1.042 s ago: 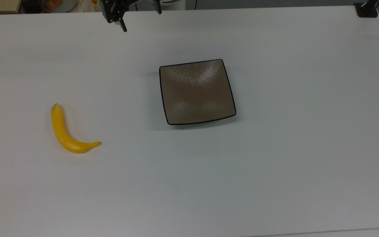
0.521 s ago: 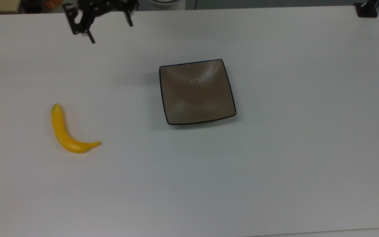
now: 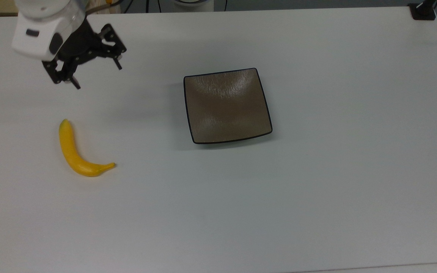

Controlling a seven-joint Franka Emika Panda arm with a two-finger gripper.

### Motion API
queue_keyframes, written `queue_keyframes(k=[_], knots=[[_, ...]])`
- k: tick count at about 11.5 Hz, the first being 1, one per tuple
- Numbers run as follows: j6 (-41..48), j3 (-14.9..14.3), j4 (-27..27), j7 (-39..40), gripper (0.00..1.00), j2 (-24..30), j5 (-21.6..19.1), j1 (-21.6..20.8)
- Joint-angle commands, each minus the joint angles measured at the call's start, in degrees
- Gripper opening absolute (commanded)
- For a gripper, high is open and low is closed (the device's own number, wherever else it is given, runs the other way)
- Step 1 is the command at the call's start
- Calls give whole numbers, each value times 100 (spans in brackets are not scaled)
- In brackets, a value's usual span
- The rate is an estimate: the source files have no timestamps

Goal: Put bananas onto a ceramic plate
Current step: 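Move the open gripper over the yellow banana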

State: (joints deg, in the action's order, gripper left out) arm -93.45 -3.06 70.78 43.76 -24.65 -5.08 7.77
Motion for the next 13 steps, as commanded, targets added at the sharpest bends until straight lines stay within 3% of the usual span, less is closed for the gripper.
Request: queue_keyframes(k=[1,8,13], knots=[[31,24,-802,395,100,-785,7,223],[-1330,24,-663,704,100,-1295,7,655],[-2561,16,-320,704,100,-1691,7,646]])
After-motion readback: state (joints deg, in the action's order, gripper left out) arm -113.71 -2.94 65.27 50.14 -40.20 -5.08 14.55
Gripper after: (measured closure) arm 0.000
